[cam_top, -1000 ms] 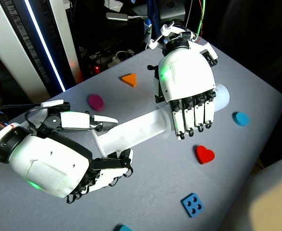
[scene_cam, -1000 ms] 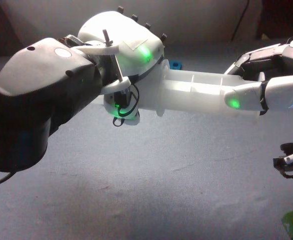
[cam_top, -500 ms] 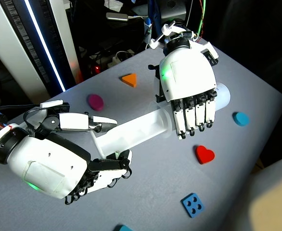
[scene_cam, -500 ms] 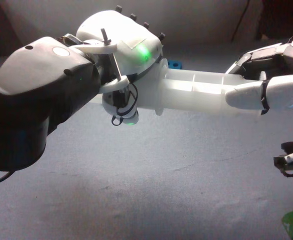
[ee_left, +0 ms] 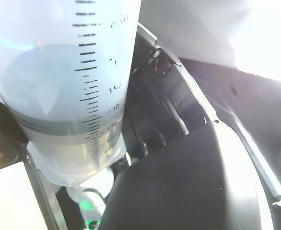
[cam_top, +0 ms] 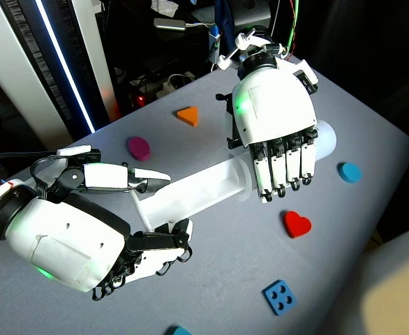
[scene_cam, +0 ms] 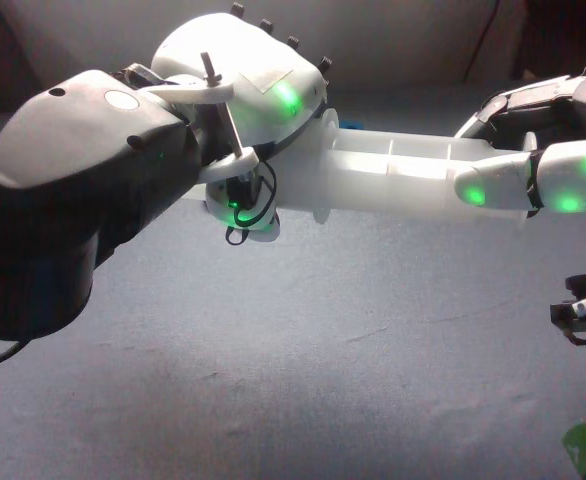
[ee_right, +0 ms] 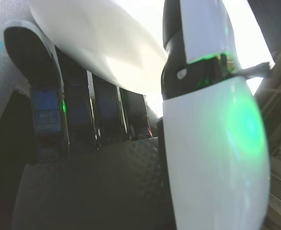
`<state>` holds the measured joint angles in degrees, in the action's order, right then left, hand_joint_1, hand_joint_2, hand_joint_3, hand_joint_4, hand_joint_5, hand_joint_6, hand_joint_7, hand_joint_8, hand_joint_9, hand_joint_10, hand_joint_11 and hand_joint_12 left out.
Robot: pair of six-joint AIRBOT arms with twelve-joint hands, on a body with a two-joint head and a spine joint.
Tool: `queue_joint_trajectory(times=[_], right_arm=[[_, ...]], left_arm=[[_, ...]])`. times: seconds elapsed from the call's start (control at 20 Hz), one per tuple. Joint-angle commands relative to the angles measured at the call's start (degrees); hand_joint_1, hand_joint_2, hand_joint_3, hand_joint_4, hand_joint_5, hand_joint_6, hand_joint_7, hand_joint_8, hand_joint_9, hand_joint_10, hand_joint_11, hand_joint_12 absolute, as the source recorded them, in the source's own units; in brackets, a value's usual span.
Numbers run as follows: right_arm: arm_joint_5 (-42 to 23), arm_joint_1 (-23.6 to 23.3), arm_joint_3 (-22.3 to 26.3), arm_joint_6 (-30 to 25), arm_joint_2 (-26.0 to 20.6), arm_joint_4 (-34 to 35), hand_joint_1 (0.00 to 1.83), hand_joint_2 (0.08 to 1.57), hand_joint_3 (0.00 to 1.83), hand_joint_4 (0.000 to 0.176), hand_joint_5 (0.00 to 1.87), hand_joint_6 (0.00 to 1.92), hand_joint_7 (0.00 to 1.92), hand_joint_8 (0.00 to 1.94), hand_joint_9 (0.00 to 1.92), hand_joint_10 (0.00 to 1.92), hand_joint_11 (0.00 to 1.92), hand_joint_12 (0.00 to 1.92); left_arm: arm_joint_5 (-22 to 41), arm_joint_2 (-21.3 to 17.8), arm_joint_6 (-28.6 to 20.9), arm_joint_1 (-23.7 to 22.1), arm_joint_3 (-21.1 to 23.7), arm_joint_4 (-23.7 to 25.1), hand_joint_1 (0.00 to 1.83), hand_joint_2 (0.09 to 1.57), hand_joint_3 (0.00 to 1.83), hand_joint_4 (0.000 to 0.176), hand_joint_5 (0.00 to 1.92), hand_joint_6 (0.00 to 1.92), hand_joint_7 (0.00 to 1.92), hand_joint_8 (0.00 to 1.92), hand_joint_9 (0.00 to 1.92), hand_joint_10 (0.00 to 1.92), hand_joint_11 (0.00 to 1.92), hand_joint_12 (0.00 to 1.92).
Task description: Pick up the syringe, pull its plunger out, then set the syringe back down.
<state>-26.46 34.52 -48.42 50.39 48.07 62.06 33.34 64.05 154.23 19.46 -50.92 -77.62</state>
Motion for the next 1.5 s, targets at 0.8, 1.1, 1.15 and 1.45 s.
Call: queue_joint_trajectory(times=[0.8, 1.1, 1.15, 1.45], right_arm=[[-11.21, -0.18, -1.39, 0.56, -1.4, 1.03, 0.65, 1.17, 0.0, 0.0, 0.34, 0.0, 0.34, 0.0, 0.34, 0.02, 0.0, 1.01], [-10.76, 0.14, -0.58, 0.57, -1.41, 0.01, 0.35, 1.04, 0.0, 0.0, 0.04, 0.0, 0.03, 0.0, 0.01, 0.0, 0.0, 0.26], [-10.85, 0.39, 0.05, 0.56, -1.55, -1.05, 0.35, 0.98, 0.0, 0.0, 0.01, 0.0, 0.0, 0.0, 0.0, 0.0, 0.0, 0.1], [-15.42, 1.75, 4.68, 4.73, -2.26, -8.84, 0.08, 0.94, 0.0, 0.0, 0.0, 0.0, 0.0, 0.0, 0.0, 0.0, 0.01, 0.0]], left_arm=[[4.38, -1.63, 2.23, -0.85, -0.13, 3.9, 1.39, 1.06, 0.0, 0.0, 1.0, 0.77, 1.08, 0.83, 1.06, 1.04, 0.94, 0.98], [4.39, -1.54, 2.21, 0.12, -0.04, 3.9, 1.39, 1.08, 0.0, 0.0, 0.95, 0.78, 1.06, 0.89, 1.03, 1.09, 0.94, 0.98], [4.4, -1.43, 1.99, 0.53, -0.07, 3.9, 1.39, 1.07, 0.0, 0.0, 1.0, 0.73, 1.07, 0.86, 1.05, 1.06, 0.94, 0.97], [5.23, 1.29, -0.54, 4.0, -1.47, 3.91, 1.39, 1.07, 0.0, 0.0, 1.0, 0.7, 1.08, 0.86, 1.05, 1.06, 0.92, 0.96]])
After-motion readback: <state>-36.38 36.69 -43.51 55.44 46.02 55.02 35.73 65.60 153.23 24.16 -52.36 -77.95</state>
